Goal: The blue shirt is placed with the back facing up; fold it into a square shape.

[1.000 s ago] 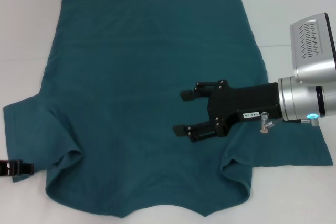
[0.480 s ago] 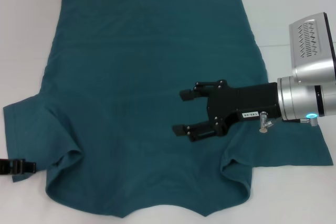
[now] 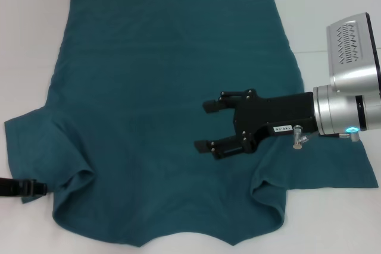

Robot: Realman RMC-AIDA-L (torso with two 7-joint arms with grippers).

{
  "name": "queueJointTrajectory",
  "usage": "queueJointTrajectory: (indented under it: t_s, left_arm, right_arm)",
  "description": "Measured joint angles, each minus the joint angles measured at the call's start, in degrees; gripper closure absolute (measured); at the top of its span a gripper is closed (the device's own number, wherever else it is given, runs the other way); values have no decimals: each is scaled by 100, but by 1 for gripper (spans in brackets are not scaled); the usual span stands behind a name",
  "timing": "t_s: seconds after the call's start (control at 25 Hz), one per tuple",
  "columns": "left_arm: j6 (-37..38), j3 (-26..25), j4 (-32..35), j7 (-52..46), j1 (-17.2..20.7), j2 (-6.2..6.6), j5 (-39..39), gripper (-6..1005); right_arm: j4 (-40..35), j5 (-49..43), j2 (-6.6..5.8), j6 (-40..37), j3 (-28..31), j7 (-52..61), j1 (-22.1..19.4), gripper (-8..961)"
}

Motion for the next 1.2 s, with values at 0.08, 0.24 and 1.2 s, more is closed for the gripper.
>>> queueJointTrajectory:
  t_s: [0.08,0.24,1.2]
  left_arm:
    - [-41,59,-10,7,-13,-3,-20,468]
    - [-144,121,-161,9,-123,1,-34,506]
    - [-263,134,128,-106,-221,16,-70,927]
  right_arm:
    - [0,0,0,0,0,1,1,37]
    - [4,0,0,0,0,3,3,38]
    - [8,106,0,-39,-9,-9,-50,38]
